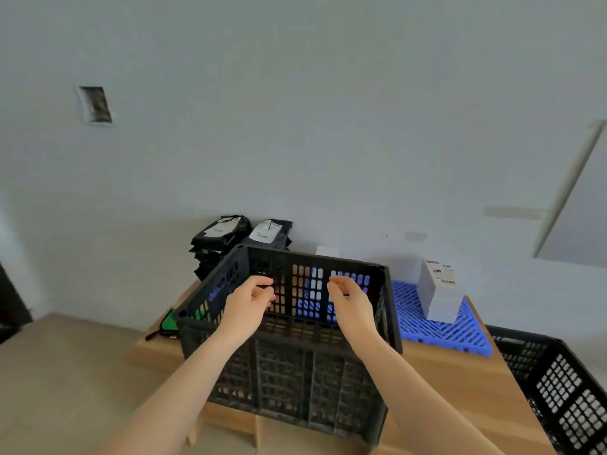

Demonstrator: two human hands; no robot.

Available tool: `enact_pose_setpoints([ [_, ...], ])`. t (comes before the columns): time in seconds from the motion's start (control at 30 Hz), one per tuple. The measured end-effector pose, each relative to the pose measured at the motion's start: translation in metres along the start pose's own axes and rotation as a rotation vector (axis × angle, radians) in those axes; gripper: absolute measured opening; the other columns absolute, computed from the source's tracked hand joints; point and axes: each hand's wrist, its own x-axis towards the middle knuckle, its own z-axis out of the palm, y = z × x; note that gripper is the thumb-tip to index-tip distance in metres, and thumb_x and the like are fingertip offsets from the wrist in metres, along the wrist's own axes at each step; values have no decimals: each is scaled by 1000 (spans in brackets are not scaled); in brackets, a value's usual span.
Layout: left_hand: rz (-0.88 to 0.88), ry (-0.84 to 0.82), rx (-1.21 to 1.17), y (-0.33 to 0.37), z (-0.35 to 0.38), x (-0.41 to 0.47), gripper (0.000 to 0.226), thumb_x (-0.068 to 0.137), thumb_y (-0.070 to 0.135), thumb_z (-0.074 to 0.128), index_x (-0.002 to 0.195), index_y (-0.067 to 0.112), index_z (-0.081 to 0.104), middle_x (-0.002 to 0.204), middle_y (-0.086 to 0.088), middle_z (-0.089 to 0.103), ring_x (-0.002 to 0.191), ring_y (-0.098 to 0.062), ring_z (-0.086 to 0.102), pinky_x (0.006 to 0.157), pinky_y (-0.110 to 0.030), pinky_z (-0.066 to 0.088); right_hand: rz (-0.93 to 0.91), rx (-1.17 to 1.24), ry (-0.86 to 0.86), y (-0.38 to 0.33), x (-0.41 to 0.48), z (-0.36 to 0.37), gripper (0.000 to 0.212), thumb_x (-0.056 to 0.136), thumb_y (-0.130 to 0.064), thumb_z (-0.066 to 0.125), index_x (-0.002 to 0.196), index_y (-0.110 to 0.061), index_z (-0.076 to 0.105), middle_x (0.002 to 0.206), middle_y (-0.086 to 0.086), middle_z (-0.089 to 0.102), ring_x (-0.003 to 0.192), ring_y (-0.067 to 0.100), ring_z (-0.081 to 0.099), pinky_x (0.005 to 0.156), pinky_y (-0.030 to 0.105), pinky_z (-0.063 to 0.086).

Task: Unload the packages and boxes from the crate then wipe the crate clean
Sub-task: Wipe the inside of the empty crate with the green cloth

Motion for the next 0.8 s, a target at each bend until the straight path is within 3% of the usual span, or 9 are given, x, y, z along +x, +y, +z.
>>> enact_pose_setpoints([
  [0.23,-58,129,-4,-65,-107,-16,17,100,22,51,114,27,60,97,5,69,94,-13,65,90,-36,53,-72,-26,-179,-43,-26,118,30,99,-34,47,128,-28,54,116,-12,58,100,5,53,80,20,41],
  [0.33,-88,141,6,-96,-151,-10,16,100,26,50,114,29,57,107,3,66,102,-14,62,88,-31,49,-102,-22,-243,-61,-27,177,29,99,-33,47,128,-27,54,114,-13,58,98,3,53,72,13,40],
  [0.43,-136,159,-7,-131,-197,9,11,100,27,52,107,33,57,108,1,66,102,-18,63,91,-38,52,-116,-12,-288,-74,-21,240,27,99,-32,47,125,-28,54,117,-9,60,92,0,55,70,13,43],
  [0.57,-137,159,32,-177,-250,42,11,99,25,52,107,28,59,94,-2,66,89,-16,62,72,-25,47,-86,-20,-291,-82,-7,324,27,98,-31,49,124,-28,55,116,-8,59,94,0,52,69,11,39],
  [0.8,-214,75,76,-264,-288,99,15,95,20,57,109,22,63,102,-2,70,92,-16,64,75,-20,46,13,-127,-274,-61,28,441,33,98,-28,49,131,-24,50,129,-5,50,111,11,51,90,25,42],
])
